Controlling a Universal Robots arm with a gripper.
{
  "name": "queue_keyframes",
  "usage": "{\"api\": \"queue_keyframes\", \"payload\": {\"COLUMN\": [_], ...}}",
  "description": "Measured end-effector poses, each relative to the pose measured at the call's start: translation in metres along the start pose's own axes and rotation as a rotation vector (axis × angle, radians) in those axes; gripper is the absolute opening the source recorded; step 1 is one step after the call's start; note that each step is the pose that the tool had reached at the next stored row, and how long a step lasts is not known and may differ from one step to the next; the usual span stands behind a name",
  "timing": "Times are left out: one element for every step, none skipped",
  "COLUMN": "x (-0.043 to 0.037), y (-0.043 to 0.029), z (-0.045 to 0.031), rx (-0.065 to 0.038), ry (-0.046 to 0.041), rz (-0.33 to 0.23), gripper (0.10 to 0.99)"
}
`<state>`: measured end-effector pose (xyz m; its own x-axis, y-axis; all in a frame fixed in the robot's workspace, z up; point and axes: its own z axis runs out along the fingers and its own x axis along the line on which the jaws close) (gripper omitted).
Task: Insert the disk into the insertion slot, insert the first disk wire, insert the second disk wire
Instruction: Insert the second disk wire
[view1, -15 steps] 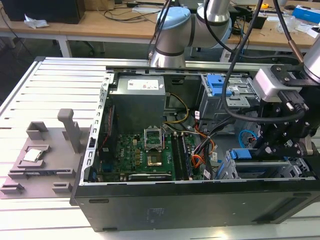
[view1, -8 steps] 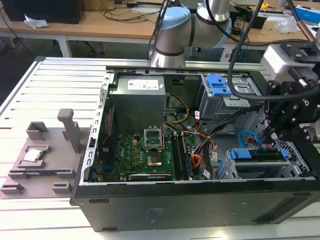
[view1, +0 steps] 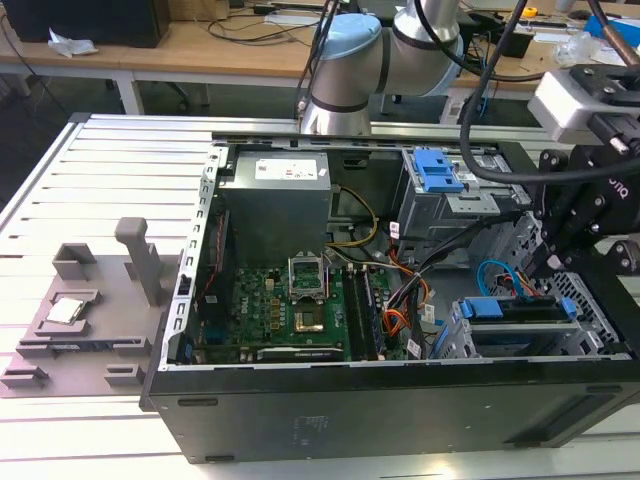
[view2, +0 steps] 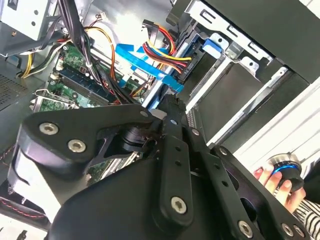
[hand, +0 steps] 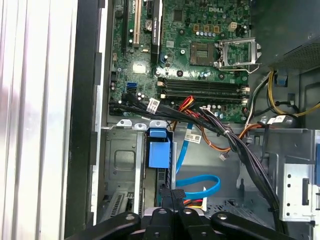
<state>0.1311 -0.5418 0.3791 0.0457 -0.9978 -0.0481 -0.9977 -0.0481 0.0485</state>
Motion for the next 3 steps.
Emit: {"api": "queue_keyframes", "payload": {"x": [0.0000, 0.0000, 0.0000], "y": [0.0000, 0.0000, 0.0000], "z": [-0.0001, -0.0001, -0.0002], "rx": [0.000, 0.000, 0.000], "ry": [0.0000, 0.0000, 0.0001], "rz": [0.000, 0.000, 0.000], "gripper": [0.106, 0.106, 0.106]}}
